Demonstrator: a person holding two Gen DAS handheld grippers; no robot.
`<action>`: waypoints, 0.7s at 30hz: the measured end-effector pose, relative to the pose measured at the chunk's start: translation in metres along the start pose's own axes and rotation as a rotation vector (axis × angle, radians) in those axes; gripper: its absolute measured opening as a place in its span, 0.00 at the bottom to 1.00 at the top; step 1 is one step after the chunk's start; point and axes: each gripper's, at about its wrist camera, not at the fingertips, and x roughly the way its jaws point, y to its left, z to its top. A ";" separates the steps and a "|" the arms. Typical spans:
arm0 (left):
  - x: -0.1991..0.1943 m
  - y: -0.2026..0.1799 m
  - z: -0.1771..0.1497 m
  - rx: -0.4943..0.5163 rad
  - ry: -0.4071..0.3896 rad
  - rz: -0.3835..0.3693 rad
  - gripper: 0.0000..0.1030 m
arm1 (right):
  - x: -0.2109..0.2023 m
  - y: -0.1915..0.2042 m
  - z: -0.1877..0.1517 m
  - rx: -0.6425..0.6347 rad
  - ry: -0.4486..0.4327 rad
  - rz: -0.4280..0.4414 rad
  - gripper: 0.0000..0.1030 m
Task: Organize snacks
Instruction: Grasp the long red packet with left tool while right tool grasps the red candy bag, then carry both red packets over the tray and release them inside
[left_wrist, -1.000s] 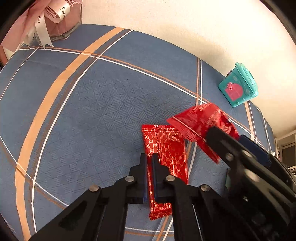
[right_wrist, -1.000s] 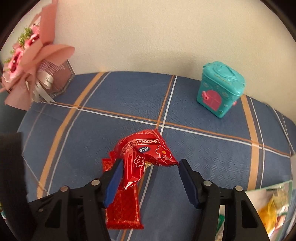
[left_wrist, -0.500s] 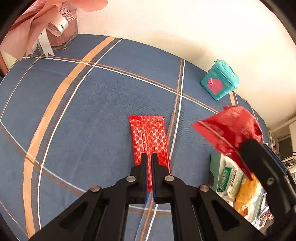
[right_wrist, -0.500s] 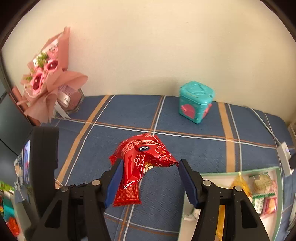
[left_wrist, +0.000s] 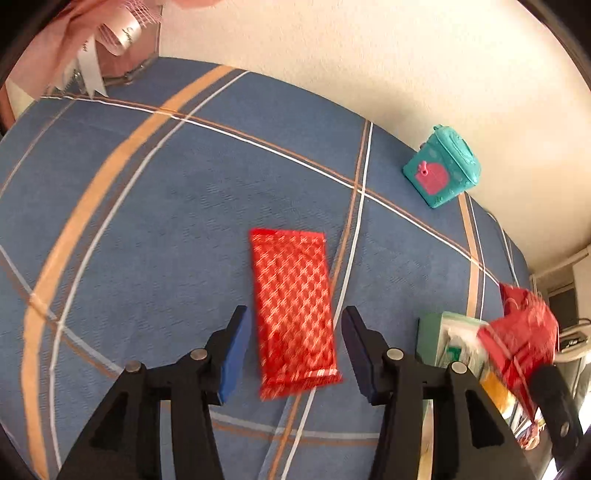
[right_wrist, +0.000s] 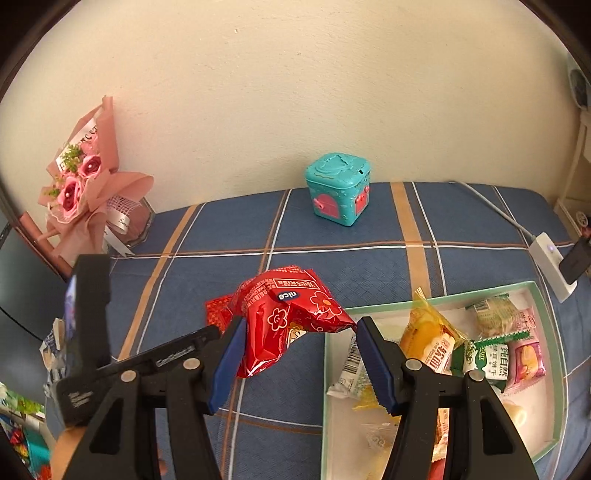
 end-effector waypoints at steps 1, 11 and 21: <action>0.004 -0.002 0.002 -0.004 -0.004 -0.001 0.57 | 0.003 0.001 0.001 -0.016 -0.002 -0.004 0.62; 0.040 -0.033 -0.008 0.160 0.012 0.214 0.50 | 0.014 -0.021 0.004 0.035 0.011 -0.008 0.62; 0.026 -0.023 -0.011 0.093 0.025 0.107 0.44 | 0.002 -0.036 0.003 0.081 0.011 -0.027 0.62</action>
